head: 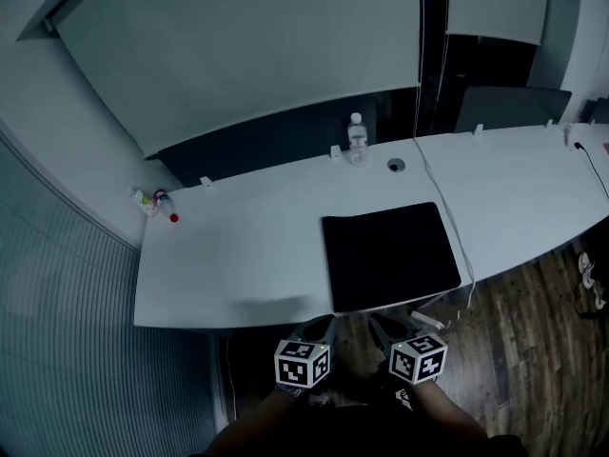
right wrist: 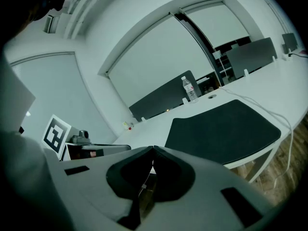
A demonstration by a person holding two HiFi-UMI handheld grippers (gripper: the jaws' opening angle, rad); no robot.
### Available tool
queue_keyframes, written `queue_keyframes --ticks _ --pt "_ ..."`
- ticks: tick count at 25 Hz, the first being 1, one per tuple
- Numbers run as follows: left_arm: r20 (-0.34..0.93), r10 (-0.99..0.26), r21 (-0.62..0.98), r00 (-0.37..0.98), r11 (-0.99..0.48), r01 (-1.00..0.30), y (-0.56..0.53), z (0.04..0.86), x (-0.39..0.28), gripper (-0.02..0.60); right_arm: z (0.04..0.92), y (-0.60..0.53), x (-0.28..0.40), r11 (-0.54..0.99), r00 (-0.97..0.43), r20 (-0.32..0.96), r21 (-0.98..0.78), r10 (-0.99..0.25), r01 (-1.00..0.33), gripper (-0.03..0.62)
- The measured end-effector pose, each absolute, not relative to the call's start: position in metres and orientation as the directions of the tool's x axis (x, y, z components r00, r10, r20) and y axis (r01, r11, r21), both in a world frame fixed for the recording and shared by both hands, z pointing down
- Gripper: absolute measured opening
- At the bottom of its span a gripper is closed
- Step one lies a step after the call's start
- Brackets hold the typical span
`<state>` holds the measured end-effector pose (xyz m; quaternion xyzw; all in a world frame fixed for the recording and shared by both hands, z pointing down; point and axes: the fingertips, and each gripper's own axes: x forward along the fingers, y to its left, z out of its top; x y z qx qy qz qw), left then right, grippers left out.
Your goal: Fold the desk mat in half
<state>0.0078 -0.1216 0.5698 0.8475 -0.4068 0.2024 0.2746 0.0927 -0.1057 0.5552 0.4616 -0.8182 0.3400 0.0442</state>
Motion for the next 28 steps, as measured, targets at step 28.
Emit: queue_keyframes --ticks 28 --pt "0.534 -0.447 0.408 0.718 -0.607 -0.682 -0.021 0.578 -0.125 0.006 0.561 0.006 -0.045 0.205 -0.422 0.455 -0.453 -0.784 -0.868 0.023"
